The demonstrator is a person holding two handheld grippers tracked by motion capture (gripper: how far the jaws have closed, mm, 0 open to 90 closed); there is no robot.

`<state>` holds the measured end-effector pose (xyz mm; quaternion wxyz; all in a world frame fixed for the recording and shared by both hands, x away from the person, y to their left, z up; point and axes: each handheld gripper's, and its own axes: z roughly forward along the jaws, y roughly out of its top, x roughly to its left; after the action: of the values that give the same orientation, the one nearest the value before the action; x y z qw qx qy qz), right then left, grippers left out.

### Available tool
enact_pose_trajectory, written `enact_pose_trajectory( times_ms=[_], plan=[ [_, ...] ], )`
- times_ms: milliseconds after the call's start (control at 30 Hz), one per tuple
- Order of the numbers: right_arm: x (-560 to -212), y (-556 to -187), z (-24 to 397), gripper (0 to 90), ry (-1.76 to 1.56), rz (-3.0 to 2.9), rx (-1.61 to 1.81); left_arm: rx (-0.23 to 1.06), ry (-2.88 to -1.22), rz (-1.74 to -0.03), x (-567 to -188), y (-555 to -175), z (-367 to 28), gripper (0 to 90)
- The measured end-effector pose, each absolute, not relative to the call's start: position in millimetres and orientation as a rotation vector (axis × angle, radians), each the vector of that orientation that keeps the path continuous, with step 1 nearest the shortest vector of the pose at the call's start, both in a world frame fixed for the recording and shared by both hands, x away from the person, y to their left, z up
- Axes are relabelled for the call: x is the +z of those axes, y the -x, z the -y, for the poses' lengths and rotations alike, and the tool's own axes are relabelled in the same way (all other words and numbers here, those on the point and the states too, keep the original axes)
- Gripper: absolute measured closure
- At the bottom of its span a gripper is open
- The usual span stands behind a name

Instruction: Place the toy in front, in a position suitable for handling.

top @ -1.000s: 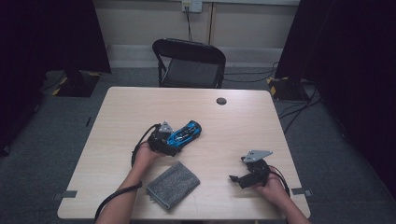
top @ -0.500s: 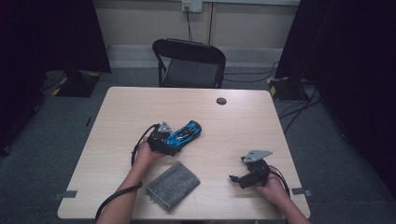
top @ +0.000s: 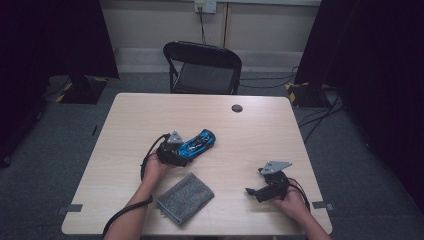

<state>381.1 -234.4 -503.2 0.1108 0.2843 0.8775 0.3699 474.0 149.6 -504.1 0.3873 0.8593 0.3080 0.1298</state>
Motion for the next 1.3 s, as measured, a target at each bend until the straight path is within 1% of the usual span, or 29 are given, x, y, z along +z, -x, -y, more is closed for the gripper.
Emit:
enact_pose_trajectory(
  times_ms=[200,233,333,467,633,933,1300],
  plan=[
    [-502.7,-381.1,234.3,6.0,-0.84,-2.578,1.079,0.33,-2.183,-0.79,-504.2,-473.0,-149.3,26.1],
    [-502.1,-381.5,234.0,6.7,-0.837,-2.583,1.072,0.33,-2.184,-0.789,-504.1,-473.1,-149.4,26.0],
    [-497.7,-380.8,232.0,14.1,-0.812,-2.616,1.055,0.329,-2.183,-0.79,-504.2,-473.1,-149.3,26.1],
    [-491.6,-379.4,221.8,13.8,-0.751,-2.639,1.004,0.33,-2.183,-0.79,-504.2,-473.0,-149.3,26.1],
    [-484.1,-376.3,200.5,13.8,-0.66,-2.714,1.026,0.333,-2.183,-0.791,-504.2,-472.9,-149.3,26.0],
    [-459.3,-374.7,147.5,13.8,-0.486,-2.771,1.169,0.334,-2.178,-0.799,-504.3,-472.3,-149.0,26.0],
    [-453.2,-377.4,100.1,14.8,-0.36,-2.836,1.193,0.336,-2.181,-0.8,-504.2,-471.7,-148.9,26.0]
  ],
)
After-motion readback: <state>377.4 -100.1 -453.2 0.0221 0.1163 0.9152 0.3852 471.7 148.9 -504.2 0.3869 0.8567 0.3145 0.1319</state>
